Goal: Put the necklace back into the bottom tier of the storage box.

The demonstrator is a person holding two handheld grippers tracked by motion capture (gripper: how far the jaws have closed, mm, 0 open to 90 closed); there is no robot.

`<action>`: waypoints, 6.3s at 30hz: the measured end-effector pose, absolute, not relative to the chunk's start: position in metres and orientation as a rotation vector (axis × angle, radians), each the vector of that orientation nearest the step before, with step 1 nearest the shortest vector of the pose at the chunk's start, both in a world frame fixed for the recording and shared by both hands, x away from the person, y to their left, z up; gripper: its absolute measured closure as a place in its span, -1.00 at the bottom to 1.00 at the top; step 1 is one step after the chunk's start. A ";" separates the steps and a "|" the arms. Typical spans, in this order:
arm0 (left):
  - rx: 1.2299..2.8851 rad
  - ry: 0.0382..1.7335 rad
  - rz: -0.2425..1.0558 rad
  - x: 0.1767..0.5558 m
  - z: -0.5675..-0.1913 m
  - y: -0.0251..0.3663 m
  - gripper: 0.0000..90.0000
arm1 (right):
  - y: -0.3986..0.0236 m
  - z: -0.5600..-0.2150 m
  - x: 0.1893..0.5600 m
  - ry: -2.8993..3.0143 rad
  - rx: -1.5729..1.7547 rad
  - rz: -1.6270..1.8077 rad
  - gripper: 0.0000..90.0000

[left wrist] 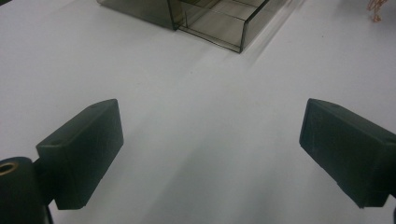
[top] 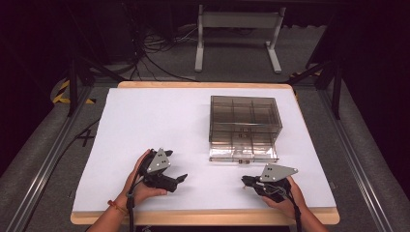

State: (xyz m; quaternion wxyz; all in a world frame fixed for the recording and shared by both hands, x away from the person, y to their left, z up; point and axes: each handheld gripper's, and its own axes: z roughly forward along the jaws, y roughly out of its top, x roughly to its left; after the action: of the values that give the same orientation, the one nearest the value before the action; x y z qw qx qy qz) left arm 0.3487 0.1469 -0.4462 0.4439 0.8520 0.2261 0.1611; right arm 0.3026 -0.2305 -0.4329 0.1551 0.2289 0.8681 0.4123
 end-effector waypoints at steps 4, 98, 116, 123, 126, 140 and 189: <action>2.120 0.559 0.404 0.349 -0.447 0.146 -0.85 | -0.232 -0.428 0.301 2.467 0.652 1.204 0.94; 2.118 0.531 0.356 0.349 -0.451 0.142 -0.83 | -0.235 -0.372 0.358 2.319 0.690 1.258 0.94; 2.121 0.519 0.359 0.348 -0.450 0.144 -0.82 | -0.232 -0.390 0.375 2.325 0.770 1.223 0.94; 2.120 0.513 0.359 0.348 -0.450 0.144 -0.82 | -0.232 -0.404 0.384 2.354 0.823 1.196 0.94; 2.124 0.508 0.357 0.348 -0.451 0.143 -0.82 | -0.232 -0.409 0.386 2.362 0.835 1.187 0.94; 2.115 0.513 0.355 0.347 -0.450 0.144 -0.81 | -0.225 -0.424 0.391 2.407 0.868 1.155 0.93; 2.130 0.485 0.332 0.345 -0.450 0.142 -0.77 | -0.234 -0.417 0.386 2.361 0.862 1.113 1.00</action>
State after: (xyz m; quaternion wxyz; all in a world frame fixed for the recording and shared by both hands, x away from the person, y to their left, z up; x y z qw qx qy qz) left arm 0.3451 0.1415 -0.4503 0.4492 0.8613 0.1960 0.1343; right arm 0.3861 -0.2341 -0.4174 0.1954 0.3077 0.8423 0.3970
